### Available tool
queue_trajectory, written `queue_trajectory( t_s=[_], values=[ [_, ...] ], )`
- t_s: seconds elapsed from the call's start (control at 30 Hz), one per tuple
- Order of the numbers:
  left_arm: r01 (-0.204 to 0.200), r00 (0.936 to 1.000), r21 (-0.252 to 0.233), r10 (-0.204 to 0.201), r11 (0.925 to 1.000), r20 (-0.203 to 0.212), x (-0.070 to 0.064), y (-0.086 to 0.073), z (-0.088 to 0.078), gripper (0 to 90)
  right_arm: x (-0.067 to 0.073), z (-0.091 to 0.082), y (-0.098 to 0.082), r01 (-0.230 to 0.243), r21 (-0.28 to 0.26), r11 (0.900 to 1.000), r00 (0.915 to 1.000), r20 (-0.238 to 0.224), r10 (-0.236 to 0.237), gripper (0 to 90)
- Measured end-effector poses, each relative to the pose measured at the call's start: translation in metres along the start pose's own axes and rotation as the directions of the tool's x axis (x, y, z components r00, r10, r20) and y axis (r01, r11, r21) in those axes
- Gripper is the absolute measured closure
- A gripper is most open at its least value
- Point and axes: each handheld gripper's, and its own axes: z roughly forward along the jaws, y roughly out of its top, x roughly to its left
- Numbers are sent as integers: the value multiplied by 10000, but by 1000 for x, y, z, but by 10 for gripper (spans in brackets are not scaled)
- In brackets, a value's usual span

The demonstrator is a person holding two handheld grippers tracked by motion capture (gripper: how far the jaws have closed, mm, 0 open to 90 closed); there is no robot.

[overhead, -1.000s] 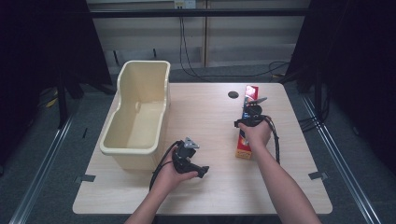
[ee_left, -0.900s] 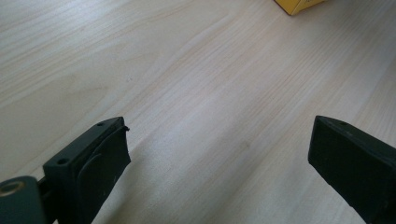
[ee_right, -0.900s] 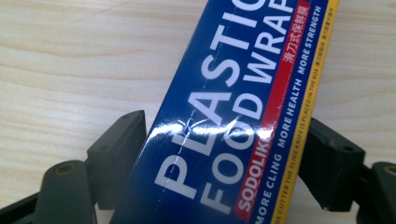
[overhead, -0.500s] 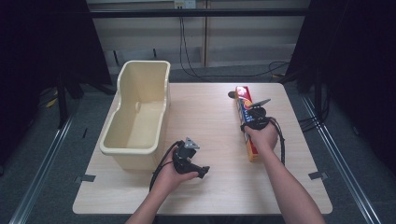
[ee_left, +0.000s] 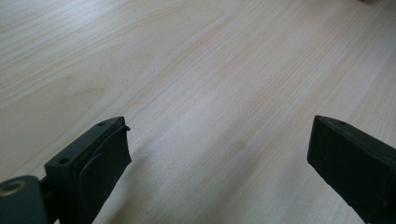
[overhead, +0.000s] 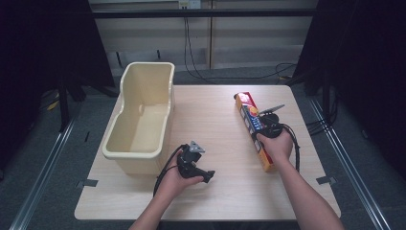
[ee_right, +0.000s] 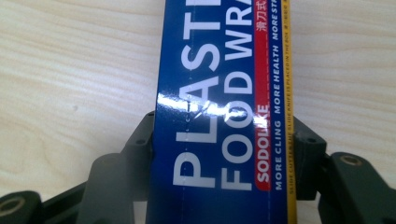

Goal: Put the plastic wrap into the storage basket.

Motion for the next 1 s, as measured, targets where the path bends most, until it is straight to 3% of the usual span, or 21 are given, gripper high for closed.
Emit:
queue_trajectory(
  t_s=[0.27, 0.33, 0.37, 0.43, 0.47, 0.5, 0.53, 0.63, 0.67, 0.73, 0.77, 0.8, 0.83, 0.97, 1.0],
  values=[
    [63, 9998, 126, -66, 9999, 178, -2, 2, -1, 49, -9, -14, -12, 688, -187, 9975, 9970, -335, -694, 423],
    [10, 9992, 166, -17, 9999, 402, -4, 3, -2, 48, -11, -20, -15, 1006, -263, 9946, 9933, -542, -1019, 423],
    [-148, 9984, 218, 136, 9997, 543, -6, 5, -4, 39, -11, -26, -19, 1351, -438, 9899, 9876, -743, -1381, 425],
    [-115, 9983, 133, 108, 9998, 575, -7, 6, -4, 39, -11, -29, -20, 1448, -500, 9882, 9852, -856, -1487, 425],
    [-182, 9980, 140, 173, 9997, 602, -9, 8, -6, 30, -10, -35, -24, 1693, -686, 9832, 9780, -1117, -1762, 424],
    [-66, 9956, -213, 86, 9998, 937, -12, 11, -8, 27, -10, -38, -25, 1787, -670, 9816, 9747, -1244, -1859, 424],
    [-66, 9956, -213, 86, 9998, 937, -12, 11, -8, 21, -10, -38, -25, 1787, -670, 9816, 9747, -1244, -1859, 424],
    [-168, 9903, -245, 200, 9996, 1375, -12, 18, -14, 13, -4, -50, -31, 2328, -843, 9689, 9572, -1564, -2436, 423],
    [-291, 9896, -169, 311, 9994, 1404, -12, 22, -16, 13, -4, -50, -31, 2328, -843, 9689, 9572, -1564, -2436, 423],
    [-523, 9894, -283, 556, 9982, 1344, -12, 27, -20, 12, -3, -56, -33, 2467, -1015, 9638, 9465, -1881, -2621, 422],
    [-584, 9867, -312, 625, 9978, 1502, -11, 31, -24, 13, -2, -57, -34, 2662, -1124, 9574, 9380, -1985, -2841, 422],
    [-931, 9839, -250, 959, 9953, 1511, -11, 38, -31, 5, 3, -64, -36, 3099, -1102, 9444, 9221, -2072, -3268, 421],
    [-931, 9839, -250, 959, 9953, 1511, -11, 38, -31, 4, 3, -64, -36, 3099, -1102, 9444, 9221, -2072, -3268, 421],
    [-1166, 9785, -349, 1208, 9926, 1671, -11, 54, -40, 4, 7, -70, -40, 3382, -1255, 9327, 9005, -2448, -3595, 421],
    [-1355, 9769, -326, 1390, 9902, 1625, -10, 58, -42, 3, 7, -72, -42, 3602, -1356, 9230, 8878, -2542, -3838, 421]
  ],
)
